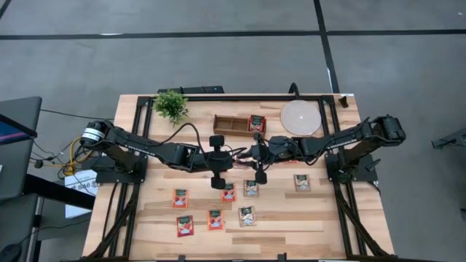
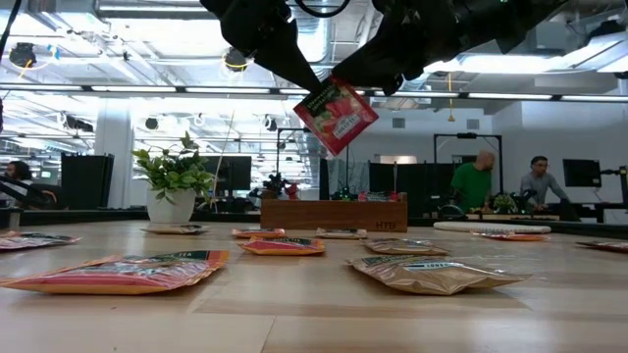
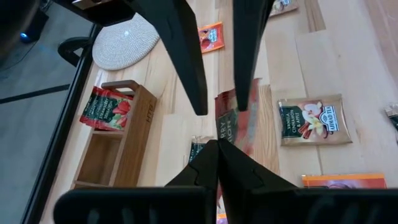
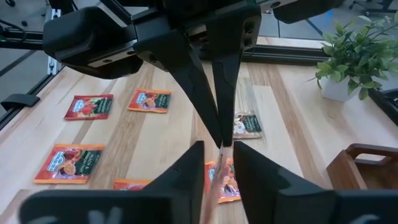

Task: Pick & Place Tea
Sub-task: Put the red tea bag into the right section of the wooden organizer

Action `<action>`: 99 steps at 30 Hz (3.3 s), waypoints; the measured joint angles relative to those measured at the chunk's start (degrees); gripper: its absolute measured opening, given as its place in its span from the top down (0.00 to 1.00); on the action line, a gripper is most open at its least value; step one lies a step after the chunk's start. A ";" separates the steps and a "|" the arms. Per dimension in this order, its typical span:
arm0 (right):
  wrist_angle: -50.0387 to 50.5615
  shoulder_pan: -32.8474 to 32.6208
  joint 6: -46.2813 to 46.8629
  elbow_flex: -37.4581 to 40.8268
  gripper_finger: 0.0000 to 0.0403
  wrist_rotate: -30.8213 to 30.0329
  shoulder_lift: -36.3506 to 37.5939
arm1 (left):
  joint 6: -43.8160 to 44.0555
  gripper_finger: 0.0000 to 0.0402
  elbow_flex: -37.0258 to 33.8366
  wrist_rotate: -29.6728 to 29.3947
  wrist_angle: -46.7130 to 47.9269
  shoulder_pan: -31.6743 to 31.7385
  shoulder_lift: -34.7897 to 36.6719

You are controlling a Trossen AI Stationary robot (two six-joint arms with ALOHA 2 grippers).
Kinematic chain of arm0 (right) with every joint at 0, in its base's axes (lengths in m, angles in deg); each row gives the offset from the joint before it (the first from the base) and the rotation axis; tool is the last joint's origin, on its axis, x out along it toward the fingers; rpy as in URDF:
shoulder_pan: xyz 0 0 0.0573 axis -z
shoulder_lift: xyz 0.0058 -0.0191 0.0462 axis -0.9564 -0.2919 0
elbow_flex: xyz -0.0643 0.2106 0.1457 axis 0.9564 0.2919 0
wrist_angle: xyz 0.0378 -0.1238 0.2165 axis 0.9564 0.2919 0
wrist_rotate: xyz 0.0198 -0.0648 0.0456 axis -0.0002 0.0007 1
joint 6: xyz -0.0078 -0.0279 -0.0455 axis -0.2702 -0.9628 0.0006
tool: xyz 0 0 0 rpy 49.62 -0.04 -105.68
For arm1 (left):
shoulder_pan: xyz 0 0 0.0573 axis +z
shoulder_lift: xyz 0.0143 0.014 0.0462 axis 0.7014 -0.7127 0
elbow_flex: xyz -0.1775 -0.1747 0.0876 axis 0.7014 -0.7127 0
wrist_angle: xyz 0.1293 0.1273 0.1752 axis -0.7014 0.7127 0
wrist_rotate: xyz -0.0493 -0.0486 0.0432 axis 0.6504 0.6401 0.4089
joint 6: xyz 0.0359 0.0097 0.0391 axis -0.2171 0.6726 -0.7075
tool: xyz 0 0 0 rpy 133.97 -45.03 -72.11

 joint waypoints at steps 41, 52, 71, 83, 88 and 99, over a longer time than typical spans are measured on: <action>0.00 -0.57 0.30 0.00 1.00 -3.57 0.00 | -1.92 0.78 -0.04 0.20 -0.54 -0.02 0.02; 2.55 -0.09 -0.27 0.12 1.00 -8.00 0.00 | 0.72 0.64 0.00 -18.89 11.58 -0.02 2.20; -5.53 9.55 -3.52 2.45 1.00 -8.11 -0.02 | 33.11 0.63 -18.98 -19.37 27.35 -3.66 12.42; -10.16 20.43 -2.63 2.43 1.00 -7.54 -0.02 | 38.86 0.63 -34.20 -17.86 20.59 -9.21 31.77; -11.45 23.17 -0.08 3.58 1.00 -7.53 -0.02 | 38.91 0.63 -37.29 -16.96 18.15 -10.27 36.22; -48.37 27.67 11.95 26.65 1.00 -6.73 -0.02 | 38.49 0.63 -38.81 -16.35 16.25 -11.36 37.16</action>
